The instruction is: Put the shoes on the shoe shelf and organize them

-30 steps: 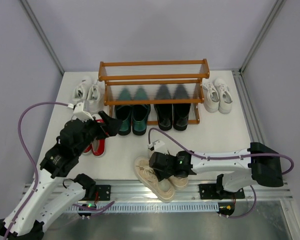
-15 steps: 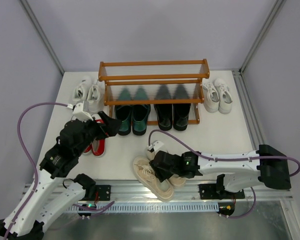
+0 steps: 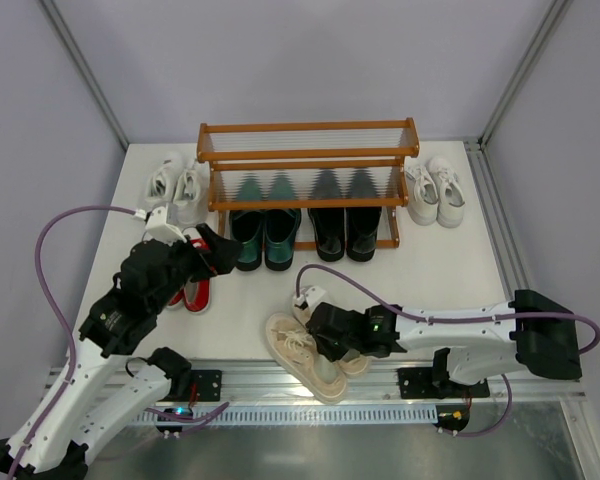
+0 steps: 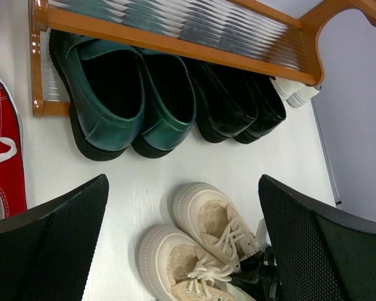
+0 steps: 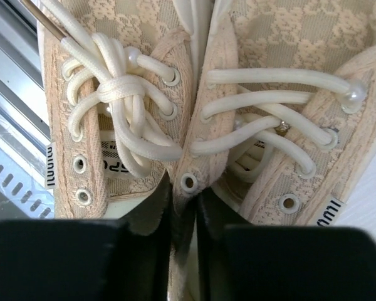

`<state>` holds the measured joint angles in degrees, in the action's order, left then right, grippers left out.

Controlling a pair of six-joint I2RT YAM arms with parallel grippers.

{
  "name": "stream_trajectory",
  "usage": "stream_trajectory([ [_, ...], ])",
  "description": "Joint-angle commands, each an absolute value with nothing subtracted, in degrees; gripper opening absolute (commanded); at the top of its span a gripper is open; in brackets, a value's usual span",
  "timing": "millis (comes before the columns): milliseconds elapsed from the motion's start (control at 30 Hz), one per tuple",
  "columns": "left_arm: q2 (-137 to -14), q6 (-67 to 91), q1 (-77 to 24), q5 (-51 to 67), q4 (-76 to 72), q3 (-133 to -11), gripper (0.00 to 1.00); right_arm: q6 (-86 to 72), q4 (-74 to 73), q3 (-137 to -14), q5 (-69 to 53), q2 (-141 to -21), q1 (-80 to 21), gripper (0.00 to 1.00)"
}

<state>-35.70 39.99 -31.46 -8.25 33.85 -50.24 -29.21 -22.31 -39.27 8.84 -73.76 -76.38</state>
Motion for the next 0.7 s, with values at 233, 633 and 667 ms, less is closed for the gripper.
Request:
stream_trajectory([
  [233,-33.6,38.6,-31.2,-9.4,35.0,-52.9,1.0,-29.5,-33.6,-45.2,6.2,-67.5,-77.3,0.04],
  [633,-33.1,38.1,-31.3,-9.0,35.7,-54.3,1.0,-22.7,-53.4,-70.8,17.8,-60.8,-72.3,0.04],
  [667,-33.2,38.1,-31.3,-8.5,35.9,-54.6,1.0,-21.7,-52.7,-72.2,15.8,-61.5,-67.3,0.04],
])
